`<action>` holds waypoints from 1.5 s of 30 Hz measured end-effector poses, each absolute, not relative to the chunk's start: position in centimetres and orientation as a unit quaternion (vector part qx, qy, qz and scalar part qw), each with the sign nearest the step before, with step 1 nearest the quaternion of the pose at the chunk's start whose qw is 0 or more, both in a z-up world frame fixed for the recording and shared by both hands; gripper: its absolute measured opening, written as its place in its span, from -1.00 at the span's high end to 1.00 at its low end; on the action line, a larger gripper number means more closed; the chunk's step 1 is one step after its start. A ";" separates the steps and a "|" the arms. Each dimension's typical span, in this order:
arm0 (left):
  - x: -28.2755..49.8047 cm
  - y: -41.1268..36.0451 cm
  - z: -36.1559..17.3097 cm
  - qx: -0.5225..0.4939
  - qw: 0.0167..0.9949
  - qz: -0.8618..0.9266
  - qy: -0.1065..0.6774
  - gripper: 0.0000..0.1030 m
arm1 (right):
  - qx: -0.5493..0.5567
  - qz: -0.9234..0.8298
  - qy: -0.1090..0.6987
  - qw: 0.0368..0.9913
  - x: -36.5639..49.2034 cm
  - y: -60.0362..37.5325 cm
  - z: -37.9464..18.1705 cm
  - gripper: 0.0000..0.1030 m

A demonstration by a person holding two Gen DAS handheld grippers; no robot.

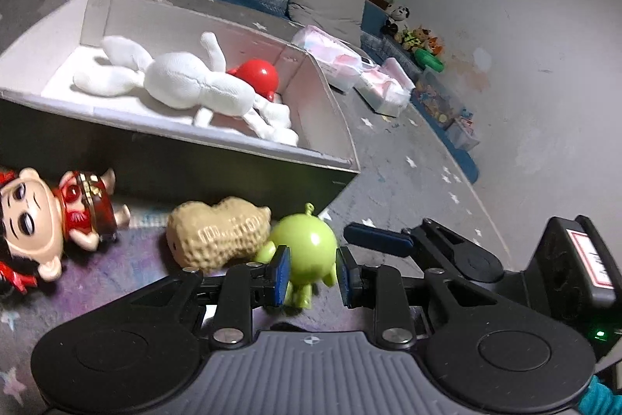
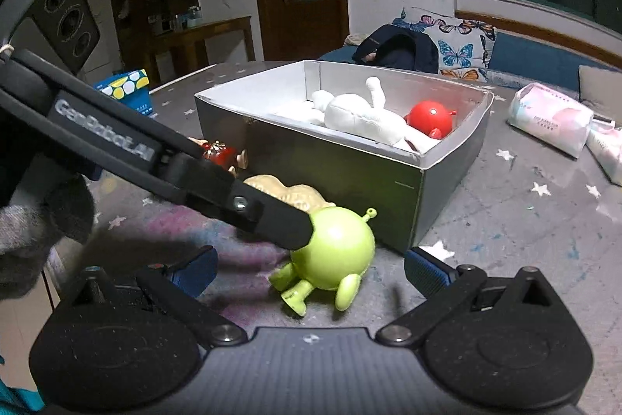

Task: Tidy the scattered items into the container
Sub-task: 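Move both grippers to the green alien toy and grasp it, then carry the green alien toy into the grey box beside the red toy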

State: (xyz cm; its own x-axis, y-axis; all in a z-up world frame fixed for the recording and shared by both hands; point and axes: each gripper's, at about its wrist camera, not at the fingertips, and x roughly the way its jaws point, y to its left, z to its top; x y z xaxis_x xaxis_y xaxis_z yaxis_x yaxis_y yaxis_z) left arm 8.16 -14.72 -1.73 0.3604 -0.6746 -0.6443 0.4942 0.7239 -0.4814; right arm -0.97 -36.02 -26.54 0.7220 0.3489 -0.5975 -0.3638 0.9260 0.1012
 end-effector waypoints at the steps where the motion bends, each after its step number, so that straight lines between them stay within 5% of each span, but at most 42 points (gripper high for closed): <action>1: 8.3 -14.8 -1.8 -0.103 0.820 -0.353 0.438 0.45 | -0.007 0.192 0.320 0.928 -0.9 -36.0 -26.6 -0.95; 23: 9.6 -14.4 -3.4 -0.195 0.807 -0.332 0.448 0.29 | 0.064 0.164 0.340 0.924 0.5 -37.6 -27.5 0.04; 45: 11.7 -14.4 3.1 -0.207 0.821 -0.373 0.380 0.28 | -0.004 0.147 0.276 0.950 2.7 -37.5 -19.6 0.05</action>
